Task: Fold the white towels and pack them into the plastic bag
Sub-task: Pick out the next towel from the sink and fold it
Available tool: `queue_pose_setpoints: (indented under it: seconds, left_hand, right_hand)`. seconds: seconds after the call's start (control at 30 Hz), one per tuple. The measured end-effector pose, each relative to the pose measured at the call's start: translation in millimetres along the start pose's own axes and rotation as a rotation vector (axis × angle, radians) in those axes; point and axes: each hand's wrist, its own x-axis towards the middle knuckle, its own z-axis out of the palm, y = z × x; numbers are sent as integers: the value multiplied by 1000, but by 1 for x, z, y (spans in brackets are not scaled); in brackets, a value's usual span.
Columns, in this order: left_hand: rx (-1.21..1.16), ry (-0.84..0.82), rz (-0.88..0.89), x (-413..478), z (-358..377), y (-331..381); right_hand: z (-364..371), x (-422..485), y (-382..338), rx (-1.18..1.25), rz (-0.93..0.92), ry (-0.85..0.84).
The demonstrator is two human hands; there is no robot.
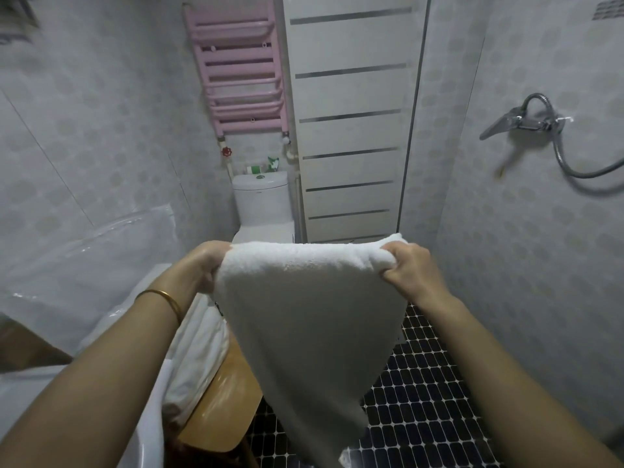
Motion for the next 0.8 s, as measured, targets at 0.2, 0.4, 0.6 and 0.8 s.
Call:
queue_pose_setpoints:
  seconds: [0.2, 0.4, 0.6, 0.8]
  left_hand:
    - [322, 89, -59, 14, -13, -13]
    - [382, -20, -171, 14, -26, -19]
    - [-264, -256, -27, 22, -40, -36]
    - [28, -365, 318, 24, -35, -59]
  right_hand:
    - [-17, 12, -1, -9, -40, 19]
    - [-24, 5, 1, 662, 21, -154]
    - [-6, 6, -8, 1189, 210, -172]
    - [4, 8, -8, 1308, 459, -147]
